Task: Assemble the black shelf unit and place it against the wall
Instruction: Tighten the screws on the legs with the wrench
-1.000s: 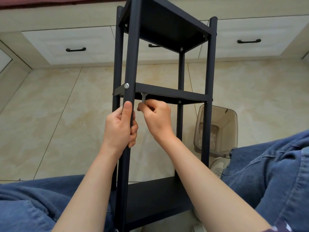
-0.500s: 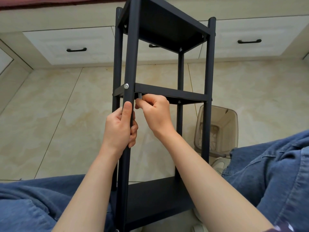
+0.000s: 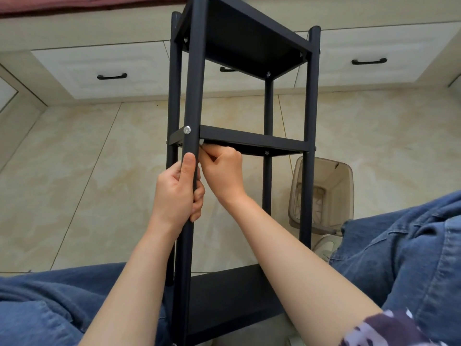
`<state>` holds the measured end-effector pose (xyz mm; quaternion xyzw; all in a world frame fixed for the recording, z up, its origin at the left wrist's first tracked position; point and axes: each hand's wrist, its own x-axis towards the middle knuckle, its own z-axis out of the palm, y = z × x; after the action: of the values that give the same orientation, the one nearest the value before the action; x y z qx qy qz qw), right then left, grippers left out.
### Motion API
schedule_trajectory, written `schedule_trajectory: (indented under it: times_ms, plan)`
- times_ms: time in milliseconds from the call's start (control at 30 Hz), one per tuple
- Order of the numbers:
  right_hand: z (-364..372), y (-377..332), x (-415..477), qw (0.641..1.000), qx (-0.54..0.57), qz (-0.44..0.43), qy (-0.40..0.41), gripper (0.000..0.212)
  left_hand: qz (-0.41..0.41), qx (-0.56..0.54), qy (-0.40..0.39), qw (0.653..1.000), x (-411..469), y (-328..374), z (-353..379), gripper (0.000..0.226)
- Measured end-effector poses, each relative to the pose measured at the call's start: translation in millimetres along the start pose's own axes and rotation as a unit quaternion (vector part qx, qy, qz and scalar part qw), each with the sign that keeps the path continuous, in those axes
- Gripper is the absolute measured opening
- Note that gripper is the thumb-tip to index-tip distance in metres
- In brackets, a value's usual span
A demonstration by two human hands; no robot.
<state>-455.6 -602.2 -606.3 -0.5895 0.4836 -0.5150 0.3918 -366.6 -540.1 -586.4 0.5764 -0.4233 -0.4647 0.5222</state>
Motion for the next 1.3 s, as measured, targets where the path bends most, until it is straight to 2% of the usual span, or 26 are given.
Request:
schedule_trajectory:
  times_ms: [400, 500, 567, 633, 733, 800, 967, 1033, 1167, 1300]
  plan:
    - [-4, 8, 4, 0.999, -0.046, -0.019, 0.011, 0.029, 0.006, 0.004, -0.007, 1.0, 2, 0, 3, 0.06]
    - [-15, 8, 3, 0.996, -0.092, -0.018, -0.008, 0.029, 0.008, 0.005, -0.008, 1.0, 2, 0, 3, 0.059]
    - [-24, 8, 1, 0.99, -0.129, 0.018, -0.06, 0.028, 0.009, 0.003, -0.007, 1.0, 3, 0, 3, 0.058]
    - [-34, 5, 0, 0.962, -0.2, 0.078, -0.168, 0.023, 0.008, -0.001, -0.005, 1.0, 4, -1, 3, 0.062]
    - [-57, -7, 8, 0.885, -0.316, 0.137, -0.312, 0.019, 0.006, -0.011, -0.004, 1.0, 4, -3, 2, 0.068]
    - [-75, -17, 15, 0.855, -0.34, 0.172, -0.352, 0.022, 0.005, -0.015, -0.006, 1.0, 3, -3, 1, 0.068]
    - [-120, -40, 28, 0.819, -0.354, 0.231, -0.389, 0.018, 0.005, -0.015, -0.009, 1.0, -4, -2, 2, 0.05]
    - [-137, -46, 37, 0.822, -0.351, 0.26, -0.367, 0.018, 0.002, -0.007, -0.006, 1.0, -7, -1, 2, 0.044]
    - [-173, -44, 52, 0.88, -0.3, 0.29, -0.226, 0.021, 0.006, -0.004, -0.013, 1.0, -13, -1, 0, 0.03]
    - [-197, -43, 63, 0.897, -0.229, 0.312, -0.213, 0.016, 0.011, -0.004, -0.019, 1.0, -16, -2, -1, 0.033]
